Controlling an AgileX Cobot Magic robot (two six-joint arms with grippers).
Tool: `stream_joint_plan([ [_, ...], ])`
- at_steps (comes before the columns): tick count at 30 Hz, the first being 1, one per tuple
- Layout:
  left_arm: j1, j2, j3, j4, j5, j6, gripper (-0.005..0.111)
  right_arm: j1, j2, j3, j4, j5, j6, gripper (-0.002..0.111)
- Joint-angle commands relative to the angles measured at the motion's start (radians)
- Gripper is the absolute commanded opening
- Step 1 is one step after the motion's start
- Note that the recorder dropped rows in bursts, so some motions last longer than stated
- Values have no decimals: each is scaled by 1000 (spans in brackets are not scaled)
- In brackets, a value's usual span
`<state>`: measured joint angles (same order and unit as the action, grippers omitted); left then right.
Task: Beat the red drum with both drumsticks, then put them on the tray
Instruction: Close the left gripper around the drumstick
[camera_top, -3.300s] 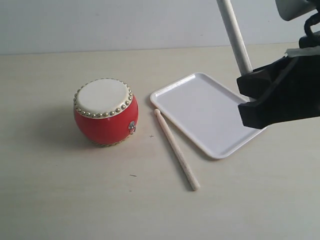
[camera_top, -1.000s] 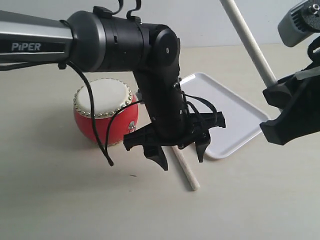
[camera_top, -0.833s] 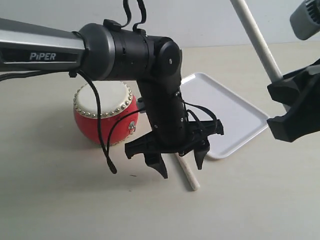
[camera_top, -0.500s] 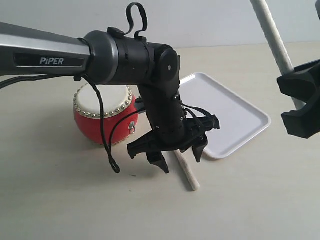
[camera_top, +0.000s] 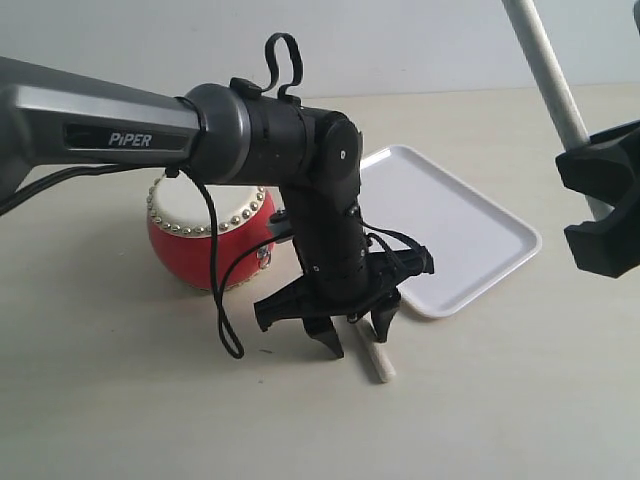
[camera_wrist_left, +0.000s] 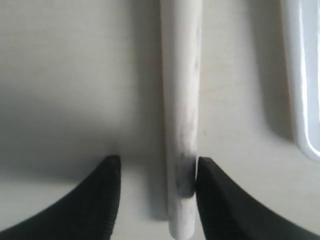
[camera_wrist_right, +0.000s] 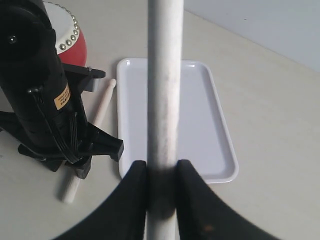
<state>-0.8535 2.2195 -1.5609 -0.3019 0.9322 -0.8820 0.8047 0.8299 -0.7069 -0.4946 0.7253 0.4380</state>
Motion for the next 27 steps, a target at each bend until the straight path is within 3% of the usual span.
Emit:
stream_joint_plan([
  [1, 5, 9, -3, -3, 12, 1, 49, 3, -4, 3, -10, 0, 1, 0],
  [8, 5, 7, -27, -5, 20, 160, 50, 3, -4, 3, -10, 9, 1, 0],
  [14, 5, 7, -32, -23, 27, 168, 50, 3, -4, 3, -10, 9, 1, 0],
  [20, 5, 7, -32, 85, 49, 25, 50, 3, -4, 3, -10, 9, 1, 0],
  [27, 5, 7, -32, 89, -54, -51, 50, 3, -4, 3, -10, 7, 1, 0],
])
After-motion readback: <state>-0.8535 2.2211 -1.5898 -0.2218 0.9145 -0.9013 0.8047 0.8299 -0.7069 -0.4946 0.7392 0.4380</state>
